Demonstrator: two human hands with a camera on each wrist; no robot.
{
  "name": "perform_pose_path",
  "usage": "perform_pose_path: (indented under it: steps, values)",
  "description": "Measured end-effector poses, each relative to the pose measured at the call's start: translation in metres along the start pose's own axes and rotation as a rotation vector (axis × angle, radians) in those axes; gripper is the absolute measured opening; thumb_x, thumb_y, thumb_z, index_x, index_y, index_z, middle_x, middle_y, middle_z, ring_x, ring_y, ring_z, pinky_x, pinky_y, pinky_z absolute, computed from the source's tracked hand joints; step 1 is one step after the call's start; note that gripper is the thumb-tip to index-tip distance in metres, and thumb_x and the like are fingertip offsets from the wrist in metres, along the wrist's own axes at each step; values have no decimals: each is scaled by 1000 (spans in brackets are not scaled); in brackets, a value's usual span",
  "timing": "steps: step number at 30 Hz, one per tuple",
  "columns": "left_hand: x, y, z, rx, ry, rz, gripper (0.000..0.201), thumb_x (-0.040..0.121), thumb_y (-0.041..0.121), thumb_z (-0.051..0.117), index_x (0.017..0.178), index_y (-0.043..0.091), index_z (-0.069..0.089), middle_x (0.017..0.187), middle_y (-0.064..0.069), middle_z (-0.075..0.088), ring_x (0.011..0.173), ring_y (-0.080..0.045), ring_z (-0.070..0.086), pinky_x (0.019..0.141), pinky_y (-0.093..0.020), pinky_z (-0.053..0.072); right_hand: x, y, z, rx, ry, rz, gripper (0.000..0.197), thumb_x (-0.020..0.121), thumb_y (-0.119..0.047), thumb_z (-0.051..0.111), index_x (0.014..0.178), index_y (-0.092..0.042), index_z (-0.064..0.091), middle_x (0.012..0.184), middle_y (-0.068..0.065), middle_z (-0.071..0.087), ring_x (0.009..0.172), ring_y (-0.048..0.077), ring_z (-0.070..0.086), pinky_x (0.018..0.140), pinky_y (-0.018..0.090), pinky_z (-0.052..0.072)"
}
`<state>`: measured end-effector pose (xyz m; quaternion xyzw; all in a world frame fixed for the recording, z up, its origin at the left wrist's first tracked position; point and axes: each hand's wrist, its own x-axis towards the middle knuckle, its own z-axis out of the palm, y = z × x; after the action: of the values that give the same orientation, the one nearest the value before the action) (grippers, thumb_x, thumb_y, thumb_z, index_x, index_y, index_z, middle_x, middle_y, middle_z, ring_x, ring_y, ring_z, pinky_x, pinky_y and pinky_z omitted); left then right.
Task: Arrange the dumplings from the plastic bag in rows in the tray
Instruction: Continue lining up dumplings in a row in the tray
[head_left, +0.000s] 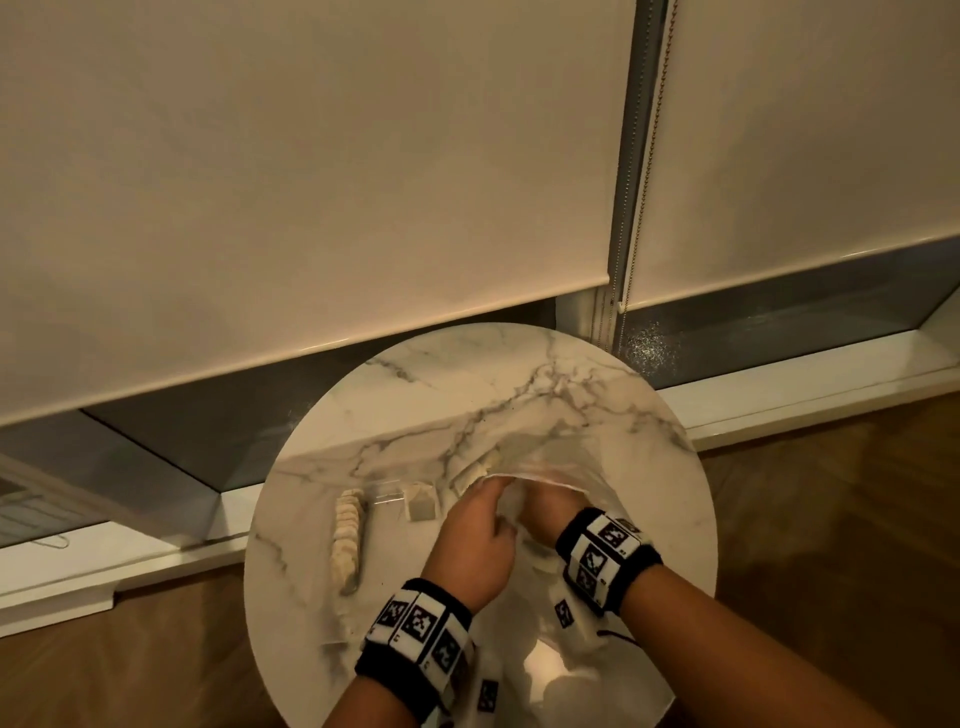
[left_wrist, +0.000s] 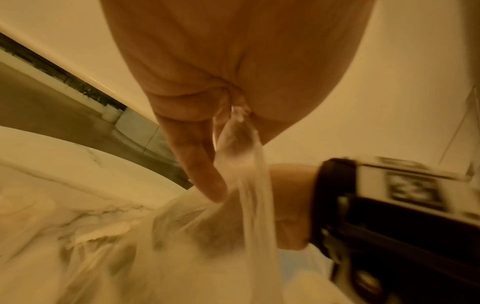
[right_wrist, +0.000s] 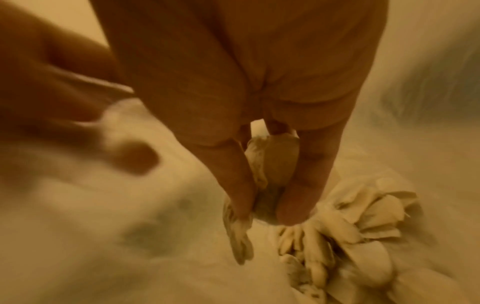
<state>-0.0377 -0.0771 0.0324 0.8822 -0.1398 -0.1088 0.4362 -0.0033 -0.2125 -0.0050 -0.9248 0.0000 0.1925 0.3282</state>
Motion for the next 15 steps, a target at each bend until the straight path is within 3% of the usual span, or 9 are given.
perform_pose_path:
  steps: [2,3,6,9,12,15]
  values:
    - [6,-1,-7,-24,64,22,30,99,13,48,120,29,62,116,17,59,109,-5,60,97,-30,49,-15,-3,-1,171,33,-46,15,91,-14,61,103,-20,66,90,-9,66,77,-1,61,72,12,45]
    - [9,-2,-9,-61,80,23,22,103,21,47,112,29,64,113,14,64,107,-1,59,96,-26,47,-25,-4,-5,247,33,-56,8,89,-17,64,94,-22,66,82,-11,67,69,-4,61,68,13,47]
    - [11,-5,-12,-218,122,-86,29,106,37,40,99,35,67,96,12,70,94,4,62,89,-24,48,-44,-1,-17,231,74,-64,13,79,-24,72,91,-25,68,93,-7,70,82,8,64,77,28,52]
    - [8,-7,-7,-456,107,-250,45,105,48,31,99,29,72,85,0,75,76,-11,69,72,-31,52,-62,-3,-34,393,59,-92,15,75,-17,77,86,-23,68,88,3,71,72,18,67,69,40,58]
    - [11,-11,3,-558,47,-391,59,103,57,22,109,25,71,91,-9,77,71,-14,70,62,-28,52,-78,-9,-54,650,-29,-108,19,78,-10,80,92,-15,67,77,18,69,62,25,64,64,41,57]
    - [11,-19,18,-546,-18,-535,48,106,49,30,103,24,71,83,-1,77,69,-13,71,66,-30,53,-85,-15,-72,842,-76,-137,24,81,-4,78,102,-5,65,77,7,69,67,23,64,66,36,59]
